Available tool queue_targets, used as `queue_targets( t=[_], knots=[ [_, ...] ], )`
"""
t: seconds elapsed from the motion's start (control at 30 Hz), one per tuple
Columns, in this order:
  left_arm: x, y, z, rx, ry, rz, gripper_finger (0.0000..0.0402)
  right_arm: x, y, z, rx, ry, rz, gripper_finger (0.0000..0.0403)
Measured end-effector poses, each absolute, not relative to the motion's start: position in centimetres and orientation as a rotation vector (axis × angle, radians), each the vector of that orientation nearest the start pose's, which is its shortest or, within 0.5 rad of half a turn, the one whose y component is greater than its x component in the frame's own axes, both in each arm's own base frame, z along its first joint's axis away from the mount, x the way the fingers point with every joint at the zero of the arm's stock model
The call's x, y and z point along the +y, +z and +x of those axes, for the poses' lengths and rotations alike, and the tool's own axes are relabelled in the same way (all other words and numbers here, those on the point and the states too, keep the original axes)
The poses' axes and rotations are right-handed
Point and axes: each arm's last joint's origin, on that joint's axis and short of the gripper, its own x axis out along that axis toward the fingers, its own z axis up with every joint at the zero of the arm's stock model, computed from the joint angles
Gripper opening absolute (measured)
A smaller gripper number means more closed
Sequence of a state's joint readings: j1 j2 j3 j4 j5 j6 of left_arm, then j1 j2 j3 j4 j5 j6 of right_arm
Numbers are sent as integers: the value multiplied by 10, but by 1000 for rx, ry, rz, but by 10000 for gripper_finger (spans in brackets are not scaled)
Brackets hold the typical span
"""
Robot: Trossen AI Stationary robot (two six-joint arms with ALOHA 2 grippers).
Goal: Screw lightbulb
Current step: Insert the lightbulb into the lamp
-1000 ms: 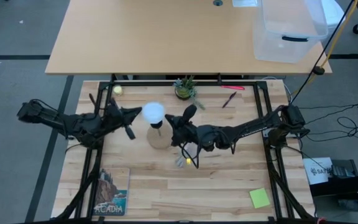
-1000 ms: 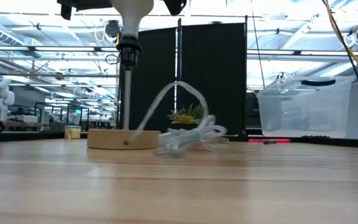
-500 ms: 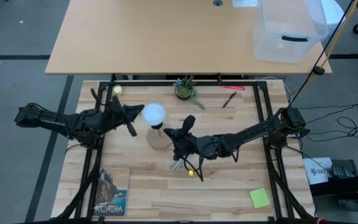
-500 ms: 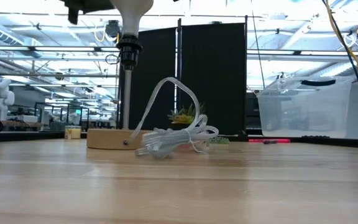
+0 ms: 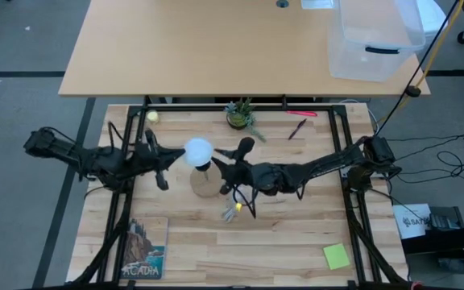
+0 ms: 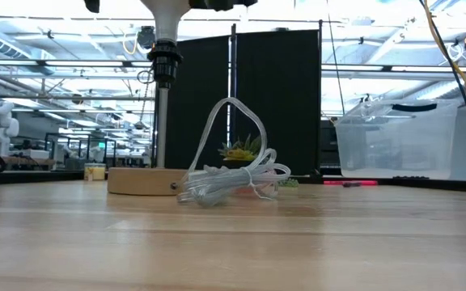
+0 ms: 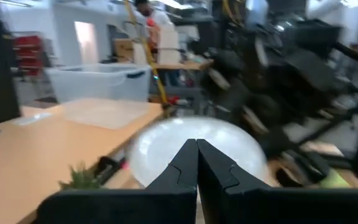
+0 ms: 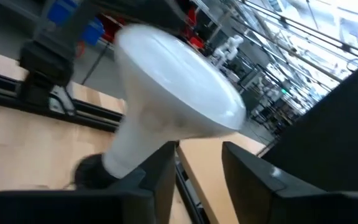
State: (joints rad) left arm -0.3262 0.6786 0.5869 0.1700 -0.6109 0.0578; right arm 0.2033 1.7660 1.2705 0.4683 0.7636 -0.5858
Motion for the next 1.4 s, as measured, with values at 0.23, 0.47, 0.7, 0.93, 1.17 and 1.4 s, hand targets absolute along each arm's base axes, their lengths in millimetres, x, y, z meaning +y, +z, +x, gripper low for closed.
queue_targets(
  t=[0.23, 0.47, 0.7, 0.93, 1.17, 1.4],
  knots=[
    [-44, 307, 153, 4, 221, 53, 0, 46, 296, 402, 206, -563, -609, 158],
    [-45, 306, 153, 15, 232, 70, 0, 38, 296, 403, 209, -570, -609, 164],
    [-38, 304, 153, 31, 326, 76, 0, 51, 299, 402, 194, -526, -697, 153],
    [-29, 303, 155, 44, 399, 61, 0, 69, 299, 399, 201, -479, -788, 151],
    [-17, 298, 159, 74, 466, 45, 0, 88, 299, 396, 177, -404, -821, 151],
    [-5, 299, 164, 54, 543, 31, 0, 102, 293, 393, 196, -324, -795, 151]
  ],
)
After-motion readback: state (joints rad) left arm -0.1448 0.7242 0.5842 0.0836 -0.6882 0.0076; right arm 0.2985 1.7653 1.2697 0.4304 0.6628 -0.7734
